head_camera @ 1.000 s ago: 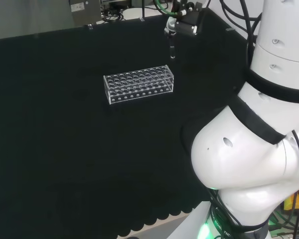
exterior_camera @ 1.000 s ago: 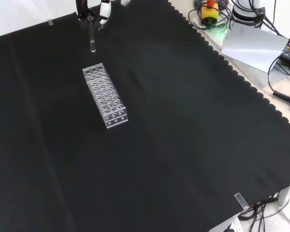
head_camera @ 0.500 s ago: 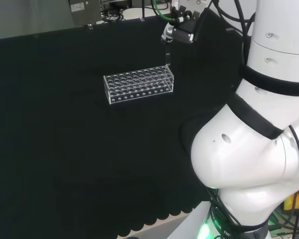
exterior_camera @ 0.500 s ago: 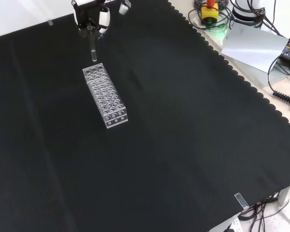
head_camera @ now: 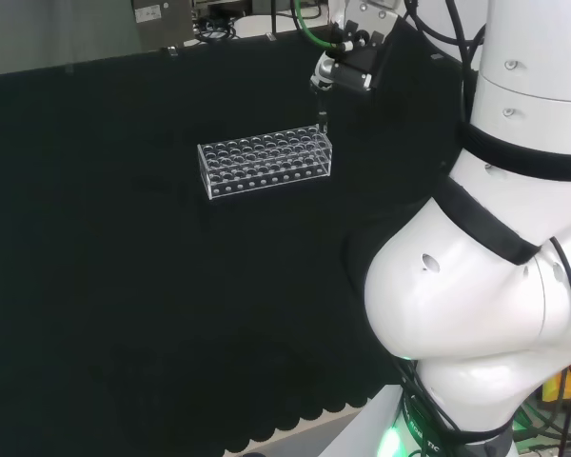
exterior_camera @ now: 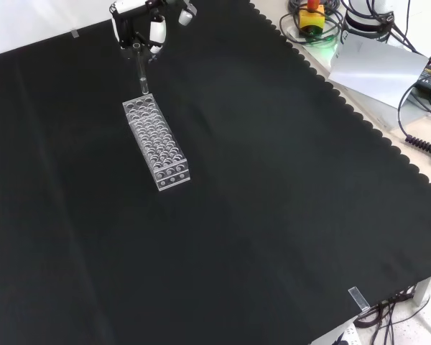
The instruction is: Put the test tube back in the rack.
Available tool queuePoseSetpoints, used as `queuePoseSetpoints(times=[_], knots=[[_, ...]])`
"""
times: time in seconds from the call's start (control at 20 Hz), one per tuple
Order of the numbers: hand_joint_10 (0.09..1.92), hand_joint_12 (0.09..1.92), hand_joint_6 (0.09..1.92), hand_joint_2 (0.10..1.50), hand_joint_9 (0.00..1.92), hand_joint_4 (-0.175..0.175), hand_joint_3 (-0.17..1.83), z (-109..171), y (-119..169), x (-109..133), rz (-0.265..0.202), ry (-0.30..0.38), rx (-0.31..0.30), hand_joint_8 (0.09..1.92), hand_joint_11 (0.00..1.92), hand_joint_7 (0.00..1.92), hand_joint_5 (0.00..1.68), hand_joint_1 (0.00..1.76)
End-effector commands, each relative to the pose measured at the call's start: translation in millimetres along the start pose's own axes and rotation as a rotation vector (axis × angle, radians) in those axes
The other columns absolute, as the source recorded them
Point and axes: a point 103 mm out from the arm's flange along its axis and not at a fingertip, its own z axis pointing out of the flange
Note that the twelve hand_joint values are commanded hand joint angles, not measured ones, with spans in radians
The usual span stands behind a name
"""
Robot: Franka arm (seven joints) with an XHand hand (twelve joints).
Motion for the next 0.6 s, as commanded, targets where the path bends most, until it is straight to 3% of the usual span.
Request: queuePoseSetpoints(times=[0.05,0.6], knots=[[0.61,0.85,0.11,0.64,1.32,-0.175,0.6,5,-4,-4,0.011,0.025,0.013,0.63,1.3,1.42,1.39,1.44],[0.61,0.85,0.11,0.64,1.32,-0.175,0.6,15,-10,3,0.001,0.037,0.041,0.63,1.3,1.42,1.39,1.44]])
